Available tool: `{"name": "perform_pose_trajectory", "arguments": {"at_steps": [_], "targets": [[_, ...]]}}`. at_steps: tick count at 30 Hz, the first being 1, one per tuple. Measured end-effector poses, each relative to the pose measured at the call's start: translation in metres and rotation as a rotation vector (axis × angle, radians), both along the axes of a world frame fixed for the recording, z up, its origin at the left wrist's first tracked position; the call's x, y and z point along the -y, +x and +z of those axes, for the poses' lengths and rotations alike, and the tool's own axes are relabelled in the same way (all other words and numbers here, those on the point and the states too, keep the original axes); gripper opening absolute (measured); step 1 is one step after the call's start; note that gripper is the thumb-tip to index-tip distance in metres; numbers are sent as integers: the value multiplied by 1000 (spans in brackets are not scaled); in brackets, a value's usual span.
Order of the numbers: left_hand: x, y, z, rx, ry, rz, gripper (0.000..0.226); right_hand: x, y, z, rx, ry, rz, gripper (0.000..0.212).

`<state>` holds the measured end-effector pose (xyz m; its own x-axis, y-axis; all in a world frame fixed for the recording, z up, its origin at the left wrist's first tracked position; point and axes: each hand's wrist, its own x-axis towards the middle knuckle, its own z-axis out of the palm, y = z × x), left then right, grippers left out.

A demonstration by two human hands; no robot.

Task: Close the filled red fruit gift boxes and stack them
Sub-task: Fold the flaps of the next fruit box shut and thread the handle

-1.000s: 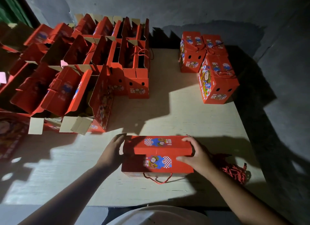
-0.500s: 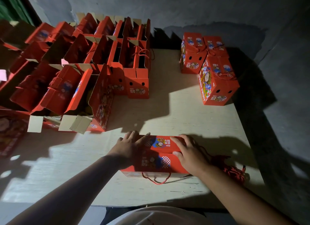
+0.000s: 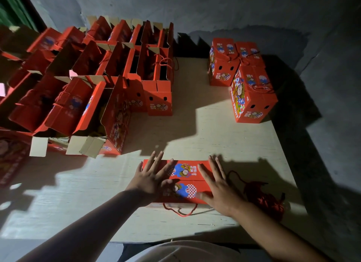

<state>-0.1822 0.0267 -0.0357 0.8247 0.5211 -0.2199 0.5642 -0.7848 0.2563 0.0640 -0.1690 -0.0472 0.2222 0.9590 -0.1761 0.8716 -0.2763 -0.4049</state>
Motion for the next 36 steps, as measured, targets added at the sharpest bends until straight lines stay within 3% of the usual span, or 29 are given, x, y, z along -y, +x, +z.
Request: {"name": "perform_pose_trajectory", "arguments": {"at_steps": [2, 5, 7, 9, 11, 12, 15, 17, 20, 23, 27, 32, 36], "targets": [[2, -4, 2, 95, -43, 68, 63, 6, 1, 1, 6, -14, 27, 122], [13, -18, -2, 341, -208, 376, 72, 21, -6, -1, 197, -36, 109, 140], [21, -29, -6, 444, -419, 666, 78, 26, -18, -3, 307, 11, 99, 131], [29, -35, -4, 529, -593, 793, 60, 22, -32, -6, 335, 117, 82, 113], [35, -38, 3, 609, -578, 658, 30, 13, -47, -6, 307, 215, 125, 95], [39, -40, 4, 645, -556, 575, 27, 6, -54, -4, 276, 259, 146, 86], [49, -52, -1, 562, -321, 426, 60, -27, -61, 10, 146, 349, 88, 63], [55, -56, -3, 468, -153, 323, 81, -61, -54, 27, 55, 206, -79, 58], [65, -51, 4, 346, -86, 116, 74, -108, -29, 48, 97, -174, -246, 60], [72, -44, 7, 299, -26, 75, 64, -132, -6, 53, -77, -417, -249, 66], [73, -35, 11, 265, -39, 148, 80, -132, -5, 55, -433, -231, -252, 50], [70, -12, 22, 228, -113, 207, 114, -110, -14, 67, -471, 13, -195, 54], [60, 24, 36, 239, -209, 219, 111, -88, -23, 88, -589, 54, -131, 63]]}}
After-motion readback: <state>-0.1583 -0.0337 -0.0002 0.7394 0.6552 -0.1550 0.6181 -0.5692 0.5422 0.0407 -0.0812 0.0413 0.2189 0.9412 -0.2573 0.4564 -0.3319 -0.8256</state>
